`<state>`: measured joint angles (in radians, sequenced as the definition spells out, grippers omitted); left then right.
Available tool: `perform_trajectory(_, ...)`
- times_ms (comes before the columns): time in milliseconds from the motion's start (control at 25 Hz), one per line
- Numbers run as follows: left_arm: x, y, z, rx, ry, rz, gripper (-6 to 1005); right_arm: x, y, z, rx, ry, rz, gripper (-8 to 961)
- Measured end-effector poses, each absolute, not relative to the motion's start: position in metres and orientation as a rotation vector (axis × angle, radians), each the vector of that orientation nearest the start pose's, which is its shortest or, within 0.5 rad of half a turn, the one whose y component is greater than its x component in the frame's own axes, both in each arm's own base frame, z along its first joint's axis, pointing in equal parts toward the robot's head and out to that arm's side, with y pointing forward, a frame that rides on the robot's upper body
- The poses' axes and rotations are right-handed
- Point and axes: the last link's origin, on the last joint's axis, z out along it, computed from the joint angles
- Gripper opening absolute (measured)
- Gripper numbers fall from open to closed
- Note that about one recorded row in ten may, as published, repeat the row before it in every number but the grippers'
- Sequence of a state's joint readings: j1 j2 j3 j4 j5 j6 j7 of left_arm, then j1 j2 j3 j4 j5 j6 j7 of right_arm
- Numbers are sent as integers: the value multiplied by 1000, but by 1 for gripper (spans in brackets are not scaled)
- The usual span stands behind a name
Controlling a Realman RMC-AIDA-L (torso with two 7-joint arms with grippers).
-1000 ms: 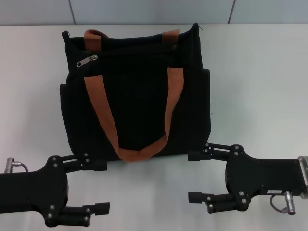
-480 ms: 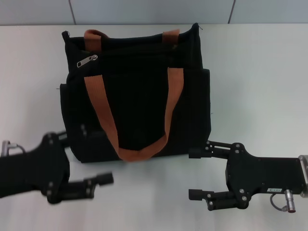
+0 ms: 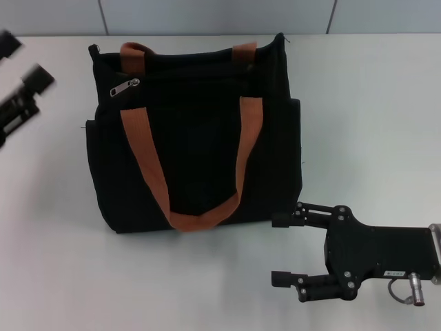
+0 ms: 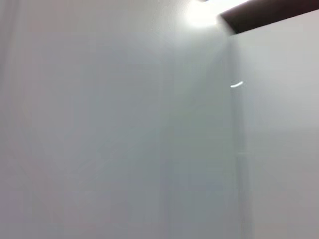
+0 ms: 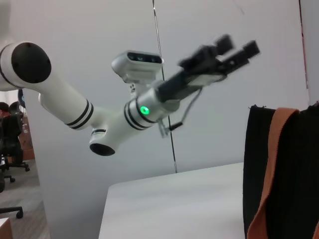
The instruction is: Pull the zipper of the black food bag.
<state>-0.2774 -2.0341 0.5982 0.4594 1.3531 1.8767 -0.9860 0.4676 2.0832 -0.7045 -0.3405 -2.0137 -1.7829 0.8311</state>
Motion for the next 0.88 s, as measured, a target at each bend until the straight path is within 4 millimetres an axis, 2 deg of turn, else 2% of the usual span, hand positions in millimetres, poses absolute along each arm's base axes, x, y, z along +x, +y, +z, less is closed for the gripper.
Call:
perform_trajectory(40,-295,258,72,-2073,-296,-1347,785,267,245,-48,-2897,213,1021,809)
perform_trajectory(160,-317,276,73,-2074,-390,-1130,783,268,245,-47,-2894,211,1021,809)
perform_trajectory(320,-317,276,73,-2074,-390,-1130,781,267,245,-47,-2895,211,1025,809)
perform_trajectory(360,-324,284,64,-2188,-415,-989,780,267,245,-47,-2895,212,1025,809)
perform_trajectory(400,-327,288,59,-2232,-421,-924,779,267,245,-47,-2895,212,1025,809)
perform_trajectory(480,-327,288,59,-2232,-421,-924,778,267,245,-47,-2895,212,1025,809)
perform_trajectory(560,-325,296,43,-2321,-388,-821,777,268,245,-48,-2895,212,1024,809)
perform_trajectory(640,-322,302,36,-2351,-383,-781,775,268,245,-48,-2894,212,1023,809)
perform_trajectory(880,-320,323,25,-2352,-391,-677,771,268,245,-47,-2895,212,1024,809)
